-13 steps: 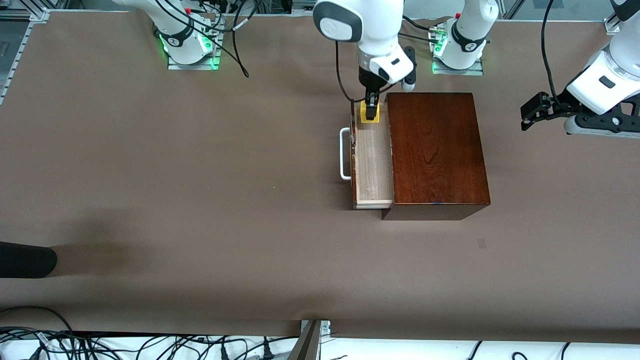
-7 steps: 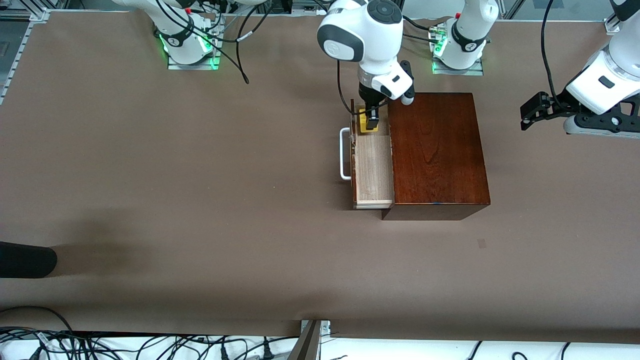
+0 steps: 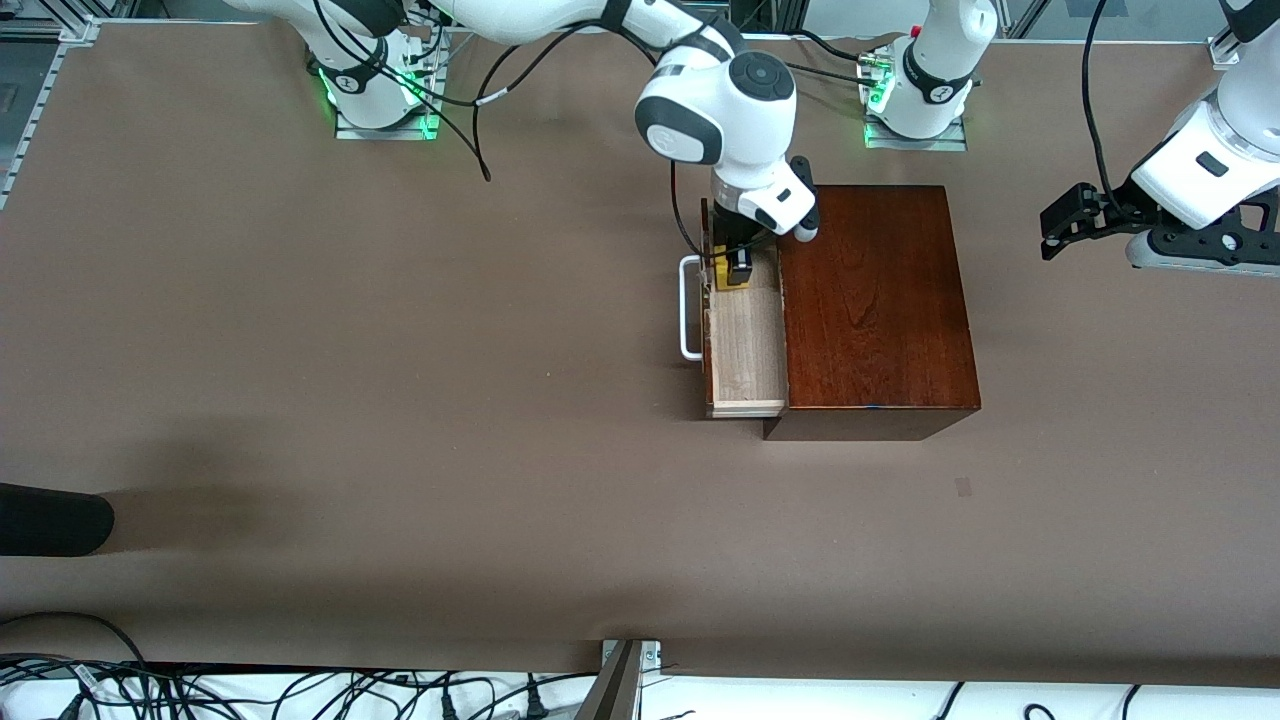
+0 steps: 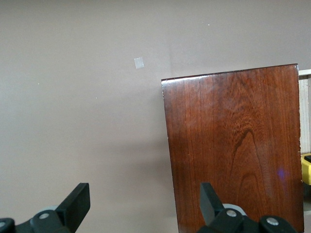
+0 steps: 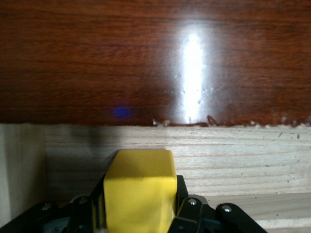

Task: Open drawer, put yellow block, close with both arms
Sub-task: 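Lower the cube into the drawer and open the right gripper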

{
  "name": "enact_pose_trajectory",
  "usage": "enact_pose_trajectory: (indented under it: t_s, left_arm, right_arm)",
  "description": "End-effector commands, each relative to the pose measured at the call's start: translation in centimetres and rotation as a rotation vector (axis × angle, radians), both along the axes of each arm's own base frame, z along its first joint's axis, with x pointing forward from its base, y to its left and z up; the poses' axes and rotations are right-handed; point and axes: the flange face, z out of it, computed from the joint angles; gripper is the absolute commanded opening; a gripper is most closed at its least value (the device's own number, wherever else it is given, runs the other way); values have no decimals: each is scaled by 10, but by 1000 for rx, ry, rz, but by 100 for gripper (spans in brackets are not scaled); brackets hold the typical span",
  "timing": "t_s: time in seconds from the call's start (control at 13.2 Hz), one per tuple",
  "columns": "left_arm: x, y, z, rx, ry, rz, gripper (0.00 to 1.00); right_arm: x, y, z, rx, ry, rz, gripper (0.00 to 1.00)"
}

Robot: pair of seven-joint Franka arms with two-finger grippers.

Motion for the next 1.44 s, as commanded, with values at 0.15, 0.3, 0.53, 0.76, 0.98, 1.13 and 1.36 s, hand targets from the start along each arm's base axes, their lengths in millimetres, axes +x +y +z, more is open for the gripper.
enact_pose_trajectory:
  t_s: [0.15, 0.3, 0.53, 0.76, 0.98, 1.13, 1.36]
  left_arm:
    - [-1, -2, 7, -4, 6, -17, 100]
    - [-1, -6, 7, -2, 6, -27, 100]
    - [-2, -10, 7, -3, 8, -30, 100]
    - [0, -19, 1, -4, 19, -45, 100]
    - [2, -20, -1, -4, 20, -46, 100]
    - [2, -20, 3, -3, 12, -47, 100]
    - [1, -23, 7, -3, 13, -51, 100]
  right_arm:
    - [9, 3, -22, -7, -22, 28, 4]
    - [9, 3, -21, -5, -24, 17, 49]
    - [8, 2, -1, -22, -8, -26, 100]
    - [12, 2, 64, 0, 2, -63, 100]
    - [7, -15, 160, 81, 14, -140, 100]
    - [15, -49, 229, 115, -27, -231, 100]
    - [91, -151, 310, 209, -73, -457, 100]
